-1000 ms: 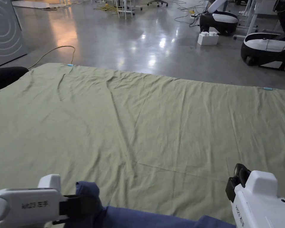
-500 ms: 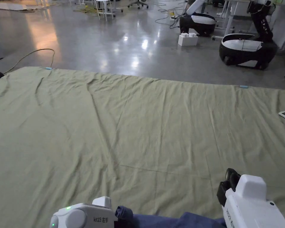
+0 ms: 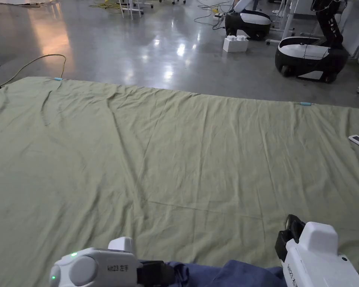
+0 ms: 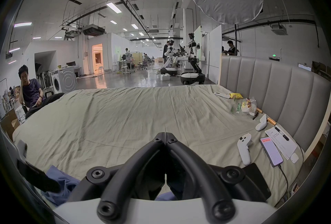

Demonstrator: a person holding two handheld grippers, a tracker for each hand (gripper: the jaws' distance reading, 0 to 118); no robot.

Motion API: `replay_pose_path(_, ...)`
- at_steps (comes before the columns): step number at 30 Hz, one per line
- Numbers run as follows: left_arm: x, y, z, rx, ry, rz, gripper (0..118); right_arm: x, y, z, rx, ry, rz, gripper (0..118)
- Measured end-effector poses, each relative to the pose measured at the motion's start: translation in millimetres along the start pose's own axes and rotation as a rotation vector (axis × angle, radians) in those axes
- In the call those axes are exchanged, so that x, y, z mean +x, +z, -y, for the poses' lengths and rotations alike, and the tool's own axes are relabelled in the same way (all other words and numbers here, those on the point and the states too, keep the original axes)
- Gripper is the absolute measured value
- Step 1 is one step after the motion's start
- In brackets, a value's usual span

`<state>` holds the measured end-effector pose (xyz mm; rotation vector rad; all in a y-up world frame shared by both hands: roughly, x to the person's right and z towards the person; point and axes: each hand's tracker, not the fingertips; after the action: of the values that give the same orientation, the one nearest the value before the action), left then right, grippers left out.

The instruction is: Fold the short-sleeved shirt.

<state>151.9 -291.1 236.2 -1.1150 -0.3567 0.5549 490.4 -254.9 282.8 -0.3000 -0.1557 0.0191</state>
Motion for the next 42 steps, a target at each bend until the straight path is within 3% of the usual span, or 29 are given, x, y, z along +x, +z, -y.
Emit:
replay_pose_path(5, -8, 24, -15, 0.106, 0.016, 0.032, 65, 0, -1, 1, -0.007, -0.006, -0.003, 1)
replay_pose_path(7, -8, 17, -14, 0.094, -0.006, -0.059, 54, -1, -1, 2, -0.01, -0.01, -0.008, 1)
replay_pose_path(9, -8, 3, -7, 0.048, -0.031, -0.092, 29, -1, -1, 3, -0.014, -0.011, -0.01, 1)
replay_pose_path(14, 0, -30, 14, -0.099, -0.099, -0.075, 19, 1, -1, 7, -0.026, -0.004, -0.01, 1)
replay_pose_path(18, 15, -63, 29, -0.128, -0.185, -0.091, 19, 4, 0, 8, -0.034, -0.003, -0.004, 1)
replay_pose_path(23, -2, -40, 18, -0.056, -0.164, -0.074, 18, 9, 0, 10, -0.04, -0.006, 0.004, 1)
replay_pose_path(24, 18, -70, 23, -0.043, -0.143, -0.065, 18, 10, 0, 10, -0.041, -0.006, 0.006, 1)
replay_pose_path(28, 13, -67, 28, -0.045, -0.13, -0.068, 18, 12, 0, 11, -0.043, -0.007, 0.008, 1)
replay_pose_path(31, -13, -44, 45, -0.051, -0.175, -0.07, 18, 12, 0, 12, -0.046, -0.007, 0.01, 1)
replay_pose_path(32, -19, -91, 12, -0.051, -0.18, -0.068, 18, 12, -1, 12, -0.049, -0.009, 0.009, 1)
replay_pose_path(35, -50, -83, 9, -0.075, -0.213, -0.061, 18, 11, -1, 17, -0.101, -0.05, 0.002, 1)
replay_pose_path(37, 17, -76, 50, -0.085, -0.24, -0.06, 18, 10, -1, 16, -0.068, -0.024, 0.002, 1)
replay_pose_path(42, 25, -65, 55, -0.057, -0.238, -0.068, 25, 5, -2, 17, -0.074, -0.025, -0.009, 1)
